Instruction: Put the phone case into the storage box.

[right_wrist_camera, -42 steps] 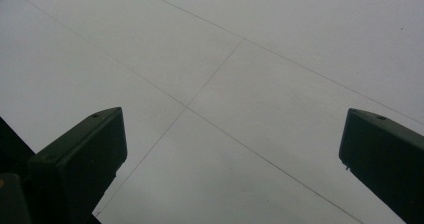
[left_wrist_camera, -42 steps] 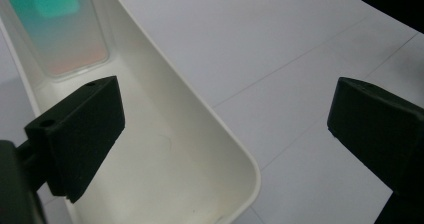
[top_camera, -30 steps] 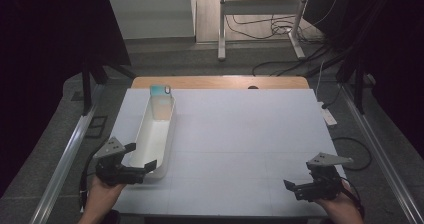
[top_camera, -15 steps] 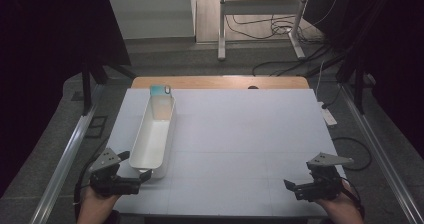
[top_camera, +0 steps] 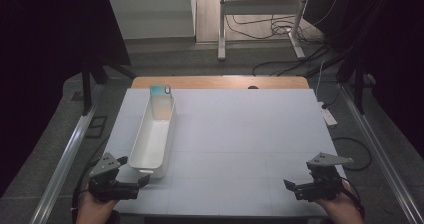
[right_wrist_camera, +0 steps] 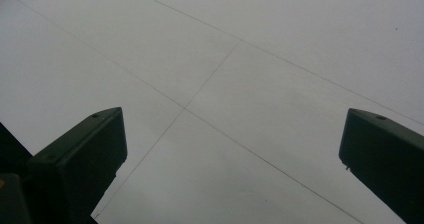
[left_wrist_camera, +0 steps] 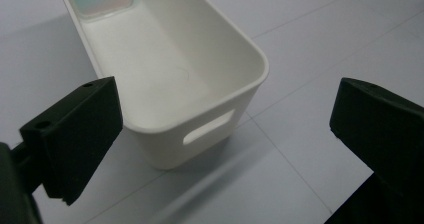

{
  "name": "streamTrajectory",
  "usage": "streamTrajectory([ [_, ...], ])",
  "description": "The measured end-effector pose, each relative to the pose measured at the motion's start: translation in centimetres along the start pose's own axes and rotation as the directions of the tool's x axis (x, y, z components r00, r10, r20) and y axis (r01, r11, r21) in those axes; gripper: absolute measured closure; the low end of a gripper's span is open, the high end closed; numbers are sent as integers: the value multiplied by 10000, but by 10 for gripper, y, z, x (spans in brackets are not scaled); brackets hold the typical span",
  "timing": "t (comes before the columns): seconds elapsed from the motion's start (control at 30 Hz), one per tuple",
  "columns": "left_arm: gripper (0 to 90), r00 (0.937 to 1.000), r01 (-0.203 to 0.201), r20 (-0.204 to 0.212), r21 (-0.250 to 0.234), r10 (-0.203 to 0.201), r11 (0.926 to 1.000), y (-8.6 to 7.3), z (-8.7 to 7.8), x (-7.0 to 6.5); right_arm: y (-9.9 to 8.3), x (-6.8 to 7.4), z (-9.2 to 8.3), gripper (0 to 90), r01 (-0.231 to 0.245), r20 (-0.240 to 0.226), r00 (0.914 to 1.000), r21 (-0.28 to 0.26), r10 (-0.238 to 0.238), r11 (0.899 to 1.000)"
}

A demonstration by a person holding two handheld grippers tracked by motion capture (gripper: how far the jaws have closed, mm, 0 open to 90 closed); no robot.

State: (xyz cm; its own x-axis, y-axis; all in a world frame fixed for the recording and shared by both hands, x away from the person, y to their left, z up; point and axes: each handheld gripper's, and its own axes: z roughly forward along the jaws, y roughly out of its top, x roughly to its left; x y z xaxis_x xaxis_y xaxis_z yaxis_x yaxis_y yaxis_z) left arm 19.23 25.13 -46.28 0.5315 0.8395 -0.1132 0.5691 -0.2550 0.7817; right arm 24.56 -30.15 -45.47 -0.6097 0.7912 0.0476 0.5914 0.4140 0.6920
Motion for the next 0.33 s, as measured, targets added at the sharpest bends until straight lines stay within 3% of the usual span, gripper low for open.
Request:
streamTrajectory([
  [0.33, 26, 9994, 251, 251, 156, -255, 9996, 0, 1, 3, 0, 0, 0, 0, 16, -31, 10000, 5, -16, 10000],
])
